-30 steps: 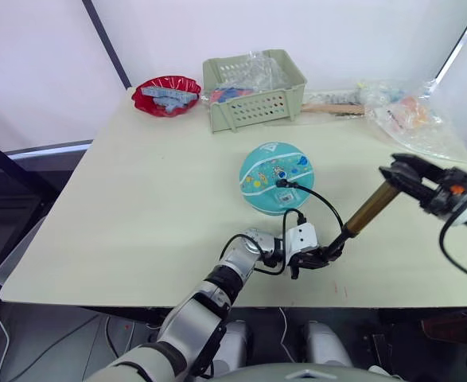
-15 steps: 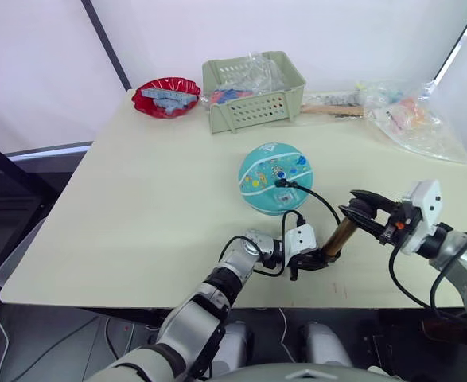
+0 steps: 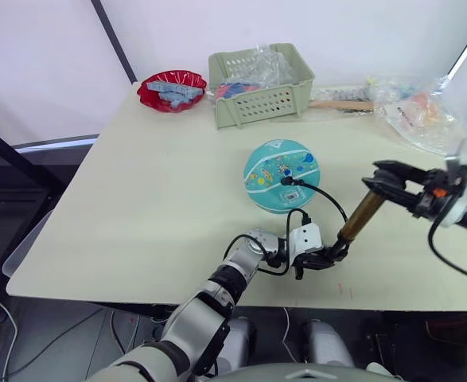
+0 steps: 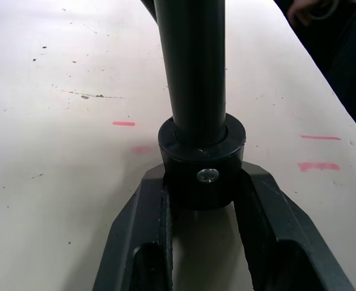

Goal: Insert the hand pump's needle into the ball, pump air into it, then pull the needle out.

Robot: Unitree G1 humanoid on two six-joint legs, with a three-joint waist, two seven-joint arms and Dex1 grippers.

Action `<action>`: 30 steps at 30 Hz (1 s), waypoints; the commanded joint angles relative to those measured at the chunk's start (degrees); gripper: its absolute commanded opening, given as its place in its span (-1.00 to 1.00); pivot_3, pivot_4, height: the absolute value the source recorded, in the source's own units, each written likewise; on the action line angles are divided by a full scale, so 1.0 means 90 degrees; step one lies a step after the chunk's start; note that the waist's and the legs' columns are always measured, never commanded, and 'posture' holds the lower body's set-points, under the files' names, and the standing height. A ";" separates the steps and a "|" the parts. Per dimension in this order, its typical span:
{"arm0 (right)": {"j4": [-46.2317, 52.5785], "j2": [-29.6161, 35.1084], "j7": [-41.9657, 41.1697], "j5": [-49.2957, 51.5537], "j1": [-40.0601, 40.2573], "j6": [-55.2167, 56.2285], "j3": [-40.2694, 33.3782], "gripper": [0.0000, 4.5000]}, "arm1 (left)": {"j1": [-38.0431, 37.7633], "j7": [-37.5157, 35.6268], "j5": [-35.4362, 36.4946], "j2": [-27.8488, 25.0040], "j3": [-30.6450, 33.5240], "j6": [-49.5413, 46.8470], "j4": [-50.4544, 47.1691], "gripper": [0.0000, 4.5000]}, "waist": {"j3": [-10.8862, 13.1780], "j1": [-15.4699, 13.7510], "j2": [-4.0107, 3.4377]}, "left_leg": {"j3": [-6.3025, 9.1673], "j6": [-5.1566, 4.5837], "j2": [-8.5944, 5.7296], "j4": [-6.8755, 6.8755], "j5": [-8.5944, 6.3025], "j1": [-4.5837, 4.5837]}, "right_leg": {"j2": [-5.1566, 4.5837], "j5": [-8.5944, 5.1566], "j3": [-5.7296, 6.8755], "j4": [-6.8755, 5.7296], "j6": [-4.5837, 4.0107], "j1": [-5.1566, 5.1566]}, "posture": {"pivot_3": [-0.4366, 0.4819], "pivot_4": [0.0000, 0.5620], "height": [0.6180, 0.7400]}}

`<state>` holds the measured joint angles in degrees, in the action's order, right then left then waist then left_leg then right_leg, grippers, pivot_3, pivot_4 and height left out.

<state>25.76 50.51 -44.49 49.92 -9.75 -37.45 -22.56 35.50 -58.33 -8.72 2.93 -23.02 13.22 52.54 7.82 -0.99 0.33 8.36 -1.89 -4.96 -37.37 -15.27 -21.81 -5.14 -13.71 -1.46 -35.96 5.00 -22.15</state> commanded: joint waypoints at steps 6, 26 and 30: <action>-0.0488 0.0905 0.0089 0.0878 -0.1210 -0.0248 -0.1502 -0.26 | -0.0150 -0.0070 -0.0245 -0.0073 -0.0224 -0.0090 0.0496 -0.58 | 0.0029 0.0002 -0.0014 | -0.0003 -0.0001 0.0000 -0.0005 0.0001 -0.0009 | -0.0003 0.0001 0.0002 0.0000 0.0000 -0.0007 | -0.05 -0.47 1.00; 0.0142 -0.0345 0.0259 -0.0167 0.0552 0.0133 0.0190 -0.26 | -0.0136 -0.0010 -0.0230 -0.0028 -0.0209 -0.0111 0.0539 -0.58 | -0.0015 0.0039 0.0027 | -0.0009 -0.0001 0.0013 0.0002 0.0000 0.0015 | 0.0013 -0.0001 -0.0005 -0.0004 -0.0001 0.0004 | -0.05 -0.47 1.00; -0.0115 -0.0930 0.0320 -0.0869 0.0998 0.0727 0.0805 -0.27 | -0.0125 -0.0009 -0.0216 -0.0040 -0.0195 -0.0124 0.0530 -0.58 | -0.0052 0.0036 0.0056 | -0.0008 0.0000 0.0013 0.0001 0.0000 0.0017 | 0.0015 0.0000 -0.0005 -0.0004 -0.0001 0.0005 | -0.05 -0.47 1.00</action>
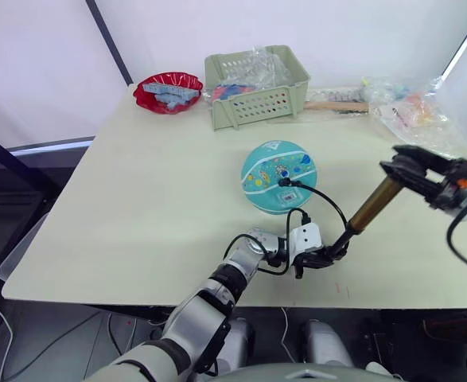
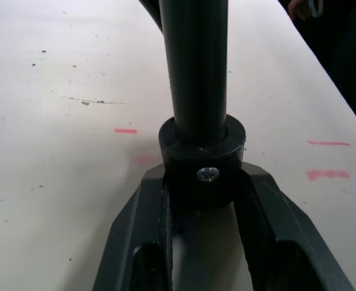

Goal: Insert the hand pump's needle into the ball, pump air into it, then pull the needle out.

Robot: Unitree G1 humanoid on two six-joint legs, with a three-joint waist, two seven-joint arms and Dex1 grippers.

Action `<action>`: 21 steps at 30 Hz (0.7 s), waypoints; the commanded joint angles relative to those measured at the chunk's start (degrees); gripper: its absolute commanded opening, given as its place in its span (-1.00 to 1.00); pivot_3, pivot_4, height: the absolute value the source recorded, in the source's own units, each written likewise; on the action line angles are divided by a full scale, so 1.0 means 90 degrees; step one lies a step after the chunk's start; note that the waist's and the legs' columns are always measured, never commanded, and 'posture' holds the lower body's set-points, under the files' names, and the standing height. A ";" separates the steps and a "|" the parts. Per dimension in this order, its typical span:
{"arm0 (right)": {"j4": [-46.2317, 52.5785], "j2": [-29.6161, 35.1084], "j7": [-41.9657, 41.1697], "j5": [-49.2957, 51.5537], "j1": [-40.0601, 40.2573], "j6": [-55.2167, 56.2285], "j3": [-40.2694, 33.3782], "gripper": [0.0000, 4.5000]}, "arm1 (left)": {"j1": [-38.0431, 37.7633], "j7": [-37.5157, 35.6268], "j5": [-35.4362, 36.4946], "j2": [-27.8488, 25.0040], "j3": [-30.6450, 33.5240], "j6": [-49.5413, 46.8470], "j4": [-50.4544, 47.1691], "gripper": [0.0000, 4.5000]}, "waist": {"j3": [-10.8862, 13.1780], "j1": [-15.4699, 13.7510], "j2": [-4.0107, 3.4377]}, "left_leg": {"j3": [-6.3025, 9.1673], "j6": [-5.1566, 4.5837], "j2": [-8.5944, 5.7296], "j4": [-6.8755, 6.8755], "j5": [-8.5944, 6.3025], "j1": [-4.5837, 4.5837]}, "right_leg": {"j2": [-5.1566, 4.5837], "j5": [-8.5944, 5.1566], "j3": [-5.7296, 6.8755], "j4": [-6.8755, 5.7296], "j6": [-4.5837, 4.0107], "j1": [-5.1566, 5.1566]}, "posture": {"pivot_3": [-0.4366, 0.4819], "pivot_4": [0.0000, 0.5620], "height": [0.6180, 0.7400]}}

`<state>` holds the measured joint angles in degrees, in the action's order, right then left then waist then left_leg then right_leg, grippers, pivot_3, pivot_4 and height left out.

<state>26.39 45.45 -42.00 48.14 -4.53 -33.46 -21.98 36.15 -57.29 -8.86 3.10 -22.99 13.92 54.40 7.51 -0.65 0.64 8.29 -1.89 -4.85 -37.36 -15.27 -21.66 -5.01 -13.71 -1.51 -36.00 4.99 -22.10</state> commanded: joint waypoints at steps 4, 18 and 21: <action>-0.0424 -0.0723 -0.0013 -0.1405 0.0846 0.0819 0.1350 -0.27 | -0.0195 -0.0131 -0.0197 -0.0070 -0.0196 -0.0203 0.0307 -0.58 | -0.0037 0.0008 0.0024 | 0.0002 0.0001 -0.0001 0.0000 0.0000 0.0007 | 0.0002 0.0000 -0.0001 -0.0001 -0.0001 0.0002 | -0.05 -0.47 1.00; -0.0105 -0.0458 -0.0174 -0.1140 0.0011 0.1294 0.0470 -0.27 | -0.0168 -0.0132 -0.0193 -0.0069 -0.0198 -0.0212 0.0318 -0.58 | 0.0002 -0.0004 -0.0047 | 0.0002 0.0000 -0.0001 -0.0001 0.0000 0.0029 | 0.0003 -0.0001 0.0000 -0.0001 0.0000 0.0029 | -0.05 -0.47 1.00; -0.0065 -0.0086 -0.0236 -0.0764 -0.0322 0.1036 0.0065 -0.27 | -0.0161 -0.0135 -0.0187 -0.0066 -0.0190 -0.0210 0.0339 -0.58 | 0.0011 -0.0015 -0.0045 | 0.0010 0.0000 -0.0005 -0.0009 0.0001 -0.0002 | 0.0000 0.0000 0.0005 -0.0002 0.0000 0.0005 | -0.05 -0.47 1.00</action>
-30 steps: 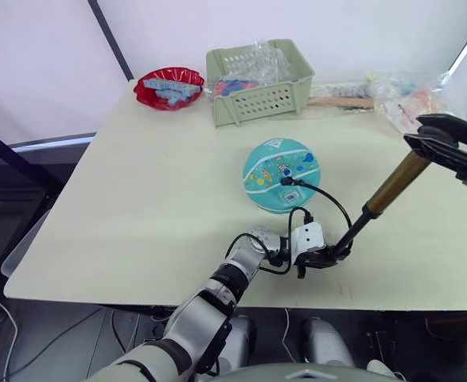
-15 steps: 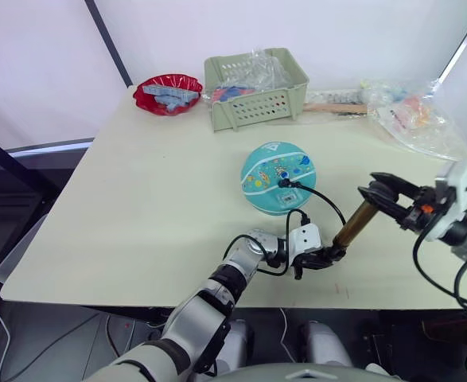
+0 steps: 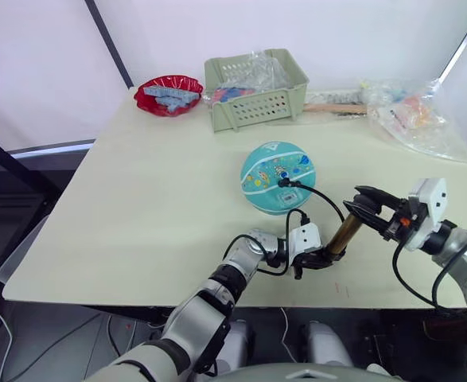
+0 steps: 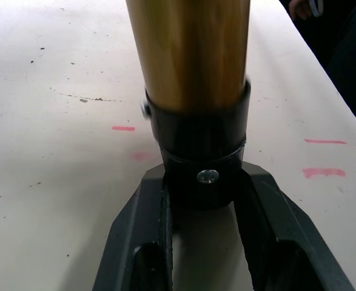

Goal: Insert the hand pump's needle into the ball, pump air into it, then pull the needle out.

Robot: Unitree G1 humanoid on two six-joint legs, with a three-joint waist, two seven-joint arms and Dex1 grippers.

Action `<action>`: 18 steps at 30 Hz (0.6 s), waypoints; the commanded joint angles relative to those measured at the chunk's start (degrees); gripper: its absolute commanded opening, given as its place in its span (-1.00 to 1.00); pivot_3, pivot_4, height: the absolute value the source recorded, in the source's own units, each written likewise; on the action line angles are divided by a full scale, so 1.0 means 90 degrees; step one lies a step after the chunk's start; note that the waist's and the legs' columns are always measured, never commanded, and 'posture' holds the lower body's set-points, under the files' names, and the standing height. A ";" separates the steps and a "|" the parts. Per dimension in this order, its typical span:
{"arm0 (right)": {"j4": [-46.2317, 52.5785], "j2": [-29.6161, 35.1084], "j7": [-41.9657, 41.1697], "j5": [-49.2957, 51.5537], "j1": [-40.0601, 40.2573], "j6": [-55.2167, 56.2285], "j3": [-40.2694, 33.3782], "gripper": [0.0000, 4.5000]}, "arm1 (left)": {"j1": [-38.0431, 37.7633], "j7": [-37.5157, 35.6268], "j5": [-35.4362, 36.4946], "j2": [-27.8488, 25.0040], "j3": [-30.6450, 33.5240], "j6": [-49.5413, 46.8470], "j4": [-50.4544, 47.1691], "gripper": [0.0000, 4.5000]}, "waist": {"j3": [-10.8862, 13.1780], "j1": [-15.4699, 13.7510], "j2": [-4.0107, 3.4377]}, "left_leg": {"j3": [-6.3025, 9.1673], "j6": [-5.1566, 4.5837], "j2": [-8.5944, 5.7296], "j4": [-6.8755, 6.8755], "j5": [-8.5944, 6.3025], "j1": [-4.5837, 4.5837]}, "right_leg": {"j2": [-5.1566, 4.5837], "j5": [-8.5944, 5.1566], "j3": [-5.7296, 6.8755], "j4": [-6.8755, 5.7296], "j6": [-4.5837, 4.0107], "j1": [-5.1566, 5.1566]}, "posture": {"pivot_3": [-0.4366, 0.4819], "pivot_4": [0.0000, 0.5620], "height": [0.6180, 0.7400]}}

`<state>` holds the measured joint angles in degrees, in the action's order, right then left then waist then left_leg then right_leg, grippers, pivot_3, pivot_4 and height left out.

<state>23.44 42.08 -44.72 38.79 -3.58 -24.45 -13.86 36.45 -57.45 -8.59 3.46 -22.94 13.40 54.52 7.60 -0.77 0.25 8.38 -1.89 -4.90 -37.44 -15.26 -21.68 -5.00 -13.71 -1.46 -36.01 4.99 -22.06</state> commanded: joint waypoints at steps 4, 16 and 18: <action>0.0102 0.0824 -0.0097 0.0775 -0.0911 -0.0237 -0.1416 -0.27 | -0.0176 -0.0119 -0.0203 -0.0106 -0.0200 -0.0127 0.0367 -0.58 | 0.0020 -0.0005 -0.0003 | -0.0005 0.0000 -0.0004 0.0000 0.0000 -0.0012 | -0.0007 0.0001 -0.0003 0.0002 0.0000 -0.0009 | -0.05 -0.47 1.00; -0.0228 0.1896 -0.0427 0.1935 -0.1975 -0.0952 -0.2341 -0.27 | -0.0140 0.0074 -0.0240 0.0061 -0.0232 0.0135 0.0559 -0.58 | 0.0064 -0.0019 -0.0019 | -0.0014 0.0010 -0.0010 -0.0002 0.0007 -0.0064 | -0.0021 0.0004 -0.0010 -0.0003 0.0001 -0.0065 | -0.05 -0.47 1.00; -0.0073 0.1925 -0.0472 0.1945 -0.1930 -0.0981 -0.2319 -0.27 | -0.0116 0.0123 -0.0254 0.0117 -0.0242 0.0184 0.0607 -0.58 | 0.0064 -0.0020 -0.0019 | -0.0015 0.0003 -0.0011 -0.0002 0.0003 -0.0070 | -0.0023 0.0004 -0.0010 -0.0004 0.0001 -0.0071 | -0.05 -0.47 1.00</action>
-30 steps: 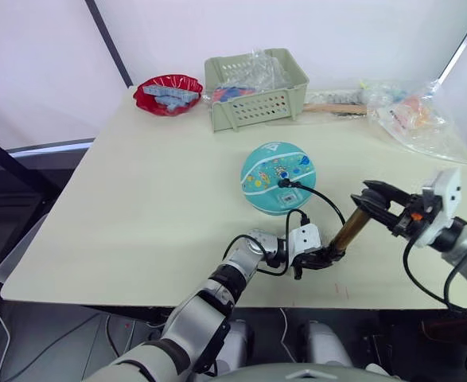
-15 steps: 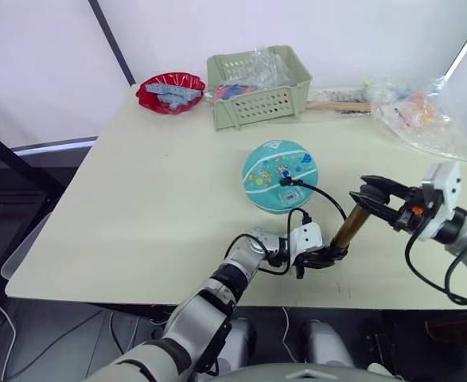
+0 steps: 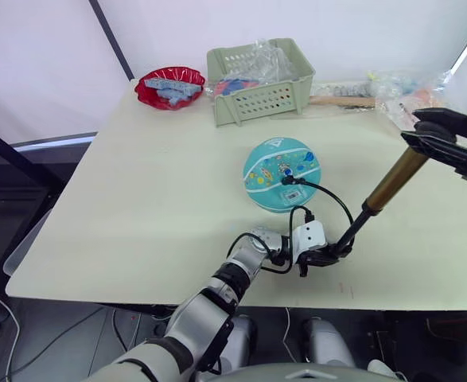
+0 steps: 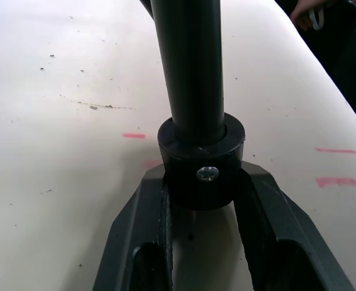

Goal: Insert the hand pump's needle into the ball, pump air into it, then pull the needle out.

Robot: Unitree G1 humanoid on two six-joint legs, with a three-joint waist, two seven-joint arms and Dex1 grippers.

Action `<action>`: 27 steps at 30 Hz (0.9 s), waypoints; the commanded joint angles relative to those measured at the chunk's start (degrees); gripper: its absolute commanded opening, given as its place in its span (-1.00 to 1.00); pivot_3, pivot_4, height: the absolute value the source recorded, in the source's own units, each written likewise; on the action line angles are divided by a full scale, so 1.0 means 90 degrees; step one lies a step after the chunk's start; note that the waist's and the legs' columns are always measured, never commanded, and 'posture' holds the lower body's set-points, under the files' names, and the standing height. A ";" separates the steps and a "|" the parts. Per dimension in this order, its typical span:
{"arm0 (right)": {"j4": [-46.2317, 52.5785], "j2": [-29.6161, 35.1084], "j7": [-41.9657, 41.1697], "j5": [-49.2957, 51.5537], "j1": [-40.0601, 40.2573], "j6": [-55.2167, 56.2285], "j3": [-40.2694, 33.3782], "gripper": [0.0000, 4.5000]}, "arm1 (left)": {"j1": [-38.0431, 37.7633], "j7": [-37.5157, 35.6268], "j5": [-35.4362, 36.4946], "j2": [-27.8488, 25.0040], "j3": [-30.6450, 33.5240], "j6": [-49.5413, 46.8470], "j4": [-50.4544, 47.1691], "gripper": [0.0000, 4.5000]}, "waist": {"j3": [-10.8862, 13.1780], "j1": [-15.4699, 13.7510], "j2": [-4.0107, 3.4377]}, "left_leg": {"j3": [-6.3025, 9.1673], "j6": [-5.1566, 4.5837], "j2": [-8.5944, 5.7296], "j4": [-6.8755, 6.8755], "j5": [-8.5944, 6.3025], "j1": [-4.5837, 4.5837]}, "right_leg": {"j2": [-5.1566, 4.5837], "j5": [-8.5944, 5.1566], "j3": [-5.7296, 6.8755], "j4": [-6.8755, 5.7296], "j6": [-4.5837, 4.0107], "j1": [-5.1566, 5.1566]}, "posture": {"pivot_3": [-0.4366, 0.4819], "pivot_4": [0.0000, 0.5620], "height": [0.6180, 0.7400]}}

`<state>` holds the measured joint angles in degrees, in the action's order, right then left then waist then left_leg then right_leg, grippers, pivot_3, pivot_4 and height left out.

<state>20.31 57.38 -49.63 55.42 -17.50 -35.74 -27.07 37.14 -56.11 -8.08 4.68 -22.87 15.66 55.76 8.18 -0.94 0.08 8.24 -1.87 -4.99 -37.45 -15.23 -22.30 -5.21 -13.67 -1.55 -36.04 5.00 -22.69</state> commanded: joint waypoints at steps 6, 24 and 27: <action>0.1072 0.0018 -0.0089 -0.0123 0.0288 0.0326 -0.0621 -0.27 | -0.0153 0.0034 -0.0369 0.0111 -0.0301 0.0034 0.0608 -0.58 | -0.0001 -0.0023 0.0000 | 0.0004 0.0000 0.0000 -0.0002 0.0000 -0.0007 | 0.0000 0.0000 0.0007 0.0002 0.0000 -0.0002 | -0.05 -0.47 1.00; 0.0581 -0.1660 -0.0604 -0.2714 0.2654 0.2724 0.1953 -0.27 | 0.0002 0.0412 -0.0556 0.0292 -0.0141 0.0199 0.0934 -0.58 | -0.0083 -0.0002 0.0076 | 0.0008 -0.0004 0.0013 0.0005 -0.0005 0.0145 | 0.0017 -0.0021 0.0010 0.0015 0.0031 0.0145 | -0.05 -0.47 1.00; 0.0236 -0.1784 -0.0629 -0.3072 0.2766 0.3004 0.2249 -0.27 | 0.0015 0.0430 -0.0563 0.0306 -0.0139 0.0213 0.0963 -0.58 | -0.0084 -0.0008 0.0079 | 0.0009 -0.0004 0.0009 0.0005 -0.0005 0.0144 | 0.0015 -0.0013 0.0010 0.0015 0.0016 0.0145 | -0.05 -0.47 1.00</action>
<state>25.84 41.29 -53.33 31.68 4.65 -8.39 -11.62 38.42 -51.97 -11.76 6.68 -22.98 18.98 61.49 7.42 -1.01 0.79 8.32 -1.90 -4.91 -37.40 -15.28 -21.01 -5.08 -13.79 -1.46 -35.91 5.15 -21.39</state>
